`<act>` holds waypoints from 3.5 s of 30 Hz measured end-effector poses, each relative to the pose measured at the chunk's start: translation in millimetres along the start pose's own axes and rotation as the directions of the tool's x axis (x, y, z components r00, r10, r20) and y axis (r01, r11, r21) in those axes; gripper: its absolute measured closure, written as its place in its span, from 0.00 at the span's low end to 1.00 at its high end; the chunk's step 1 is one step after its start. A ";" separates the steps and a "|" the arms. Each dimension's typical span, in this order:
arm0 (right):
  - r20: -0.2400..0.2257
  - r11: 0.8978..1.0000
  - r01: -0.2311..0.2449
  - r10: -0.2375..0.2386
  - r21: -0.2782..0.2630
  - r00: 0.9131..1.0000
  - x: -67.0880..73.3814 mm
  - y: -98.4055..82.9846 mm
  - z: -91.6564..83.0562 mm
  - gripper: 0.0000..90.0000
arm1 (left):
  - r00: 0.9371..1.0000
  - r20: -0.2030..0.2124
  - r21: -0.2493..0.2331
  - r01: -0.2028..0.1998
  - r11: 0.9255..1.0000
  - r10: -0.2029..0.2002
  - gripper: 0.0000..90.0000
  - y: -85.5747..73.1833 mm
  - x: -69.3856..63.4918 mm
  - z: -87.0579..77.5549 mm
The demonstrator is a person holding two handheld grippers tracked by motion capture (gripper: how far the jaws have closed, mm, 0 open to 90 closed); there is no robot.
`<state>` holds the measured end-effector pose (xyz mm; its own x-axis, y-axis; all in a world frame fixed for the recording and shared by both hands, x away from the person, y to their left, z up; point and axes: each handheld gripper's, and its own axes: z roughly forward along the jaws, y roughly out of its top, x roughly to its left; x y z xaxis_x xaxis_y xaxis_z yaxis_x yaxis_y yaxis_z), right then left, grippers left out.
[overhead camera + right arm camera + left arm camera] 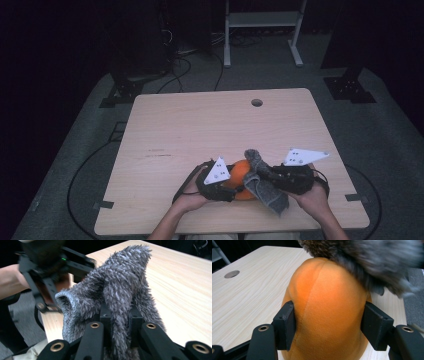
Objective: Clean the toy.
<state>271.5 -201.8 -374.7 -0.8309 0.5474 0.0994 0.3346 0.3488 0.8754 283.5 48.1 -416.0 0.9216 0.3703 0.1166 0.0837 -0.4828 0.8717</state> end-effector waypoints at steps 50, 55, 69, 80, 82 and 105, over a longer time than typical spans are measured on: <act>-0.004 0.997 -0.067 0.067 -0.024 0.998 -22.1 -15.2 -19.0 0.87 | 0.999 0.037 -0.060 0.011 0.998 -0.008 0.38 -9.4 -1.6 11.5; -0.027 0.999 0.022 -0.023 -0.023 0.999 -3.0 -1.6 -8.1 0.87 | 0.999 0.019 -0.064 0.031 0.997 -0.030 0.38 -11.5 1.1 9.9; 0.006 0.988 -0.132 0.133 -0.079 0.991 -36.5 -21.6 -15.3 0.87 | 0.998 -0.039 -0.093 0.051 0.994 -0.055 0.40 -8.1 10.6 -2.1; 0.006 0.996 -0.060 0.060 -0.066 0.998 -24.2 10.0 14.2 0.87 | 0.992 -0.114 -0.131 0.043 0.990 -0.058 0.41 -3.6 21.1 -25.4; 0.020 0.995 -0.087 0.088 -0.055 0.996 -30.6 7.5 18.4 0.87 | 0.988 -0.138 -0.129 0.056 0.990 -0.074 0.40 -5.5 25.0 -26.0; -0.063 0.992 -0.076 0.082 0.100 0.995 -43.9 -14.5 43.7 0.86 | 0.980 -0.076 -0.057 0.181 0.982 -0.186 0.37 -18.3 39.3 -11.2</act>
<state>322.5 -197.6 -412.4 -0.8270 0.5251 0.2008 0.4394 0.3807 0.8137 314.0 80.3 -422.1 0.8584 0.5129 -0.0111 0.2279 -0.3617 0.9040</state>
